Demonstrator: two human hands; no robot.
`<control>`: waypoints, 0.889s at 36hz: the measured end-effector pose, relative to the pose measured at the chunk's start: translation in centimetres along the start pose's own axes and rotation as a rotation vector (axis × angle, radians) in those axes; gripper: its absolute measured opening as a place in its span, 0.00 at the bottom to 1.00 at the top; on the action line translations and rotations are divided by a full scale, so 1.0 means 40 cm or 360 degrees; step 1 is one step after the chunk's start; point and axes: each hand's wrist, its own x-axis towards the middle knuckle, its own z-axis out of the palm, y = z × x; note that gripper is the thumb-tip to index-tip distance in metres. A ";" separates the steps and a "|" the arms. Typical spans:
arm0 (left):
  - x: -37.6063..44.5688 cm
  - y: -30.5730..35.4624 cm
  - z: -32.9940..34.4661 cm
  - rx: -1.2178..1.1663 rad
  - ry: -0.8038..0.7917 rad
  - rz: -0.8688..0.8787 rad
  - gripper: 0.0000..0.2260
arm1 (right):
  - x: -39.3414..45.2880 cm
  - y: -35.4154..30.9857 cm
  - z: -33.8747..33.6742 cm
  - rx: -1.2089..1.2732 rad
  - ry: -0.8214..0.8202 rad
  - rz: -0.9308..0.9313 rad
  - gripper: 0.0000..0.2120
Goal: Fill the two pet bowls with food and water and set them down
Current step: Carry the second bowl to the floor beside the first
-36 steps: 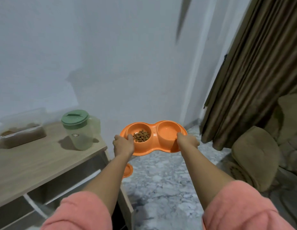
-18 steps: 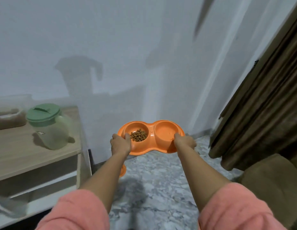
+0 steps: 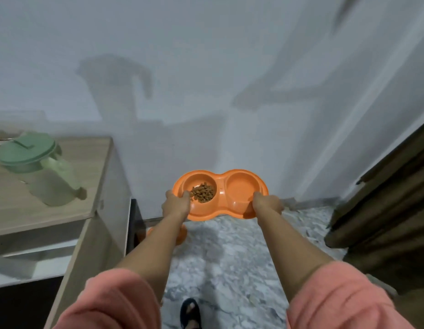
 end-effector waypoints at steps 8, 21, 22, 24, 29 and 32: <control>0.213 0.062 0.124 -0.0032 0.0012 -0.0143 0.26 | 0.228 -0.066 0.123 0.0041 -0.0022 0.0028 0.22; 0.562 -0.090 0.419 0.0039 -0.0011 -0.0314 0.30 | 0.682 0.054 0.394 -0.0053 -0.0070 -0.0003 0.19; 0.591 -0.123 0.451 0.0036 0.0001 -0.0330 0.30 | 0.715 0.081 0.424 -0.0051 -0.0082 0.0011 0.19; 0.654 -0.192 0.517 0.0028 0.0033 -0.0345 0.31 | 0.784 0.136 0.486 -0.0054 -0.0109 0.0048 0.20; 0.771 -0.344 0.656 -0.0140 0.0103 -0.0431 0.36 | 0.939 0.266 0.618 -0.0127 -0.0156 0.0064 0.21; 0.872 -0.485 0.779 -0.0155 0.0158 -0.0499 0.34 | 1.070 0.394 0.737 -0.0141 -0.0174 0.0091 0.21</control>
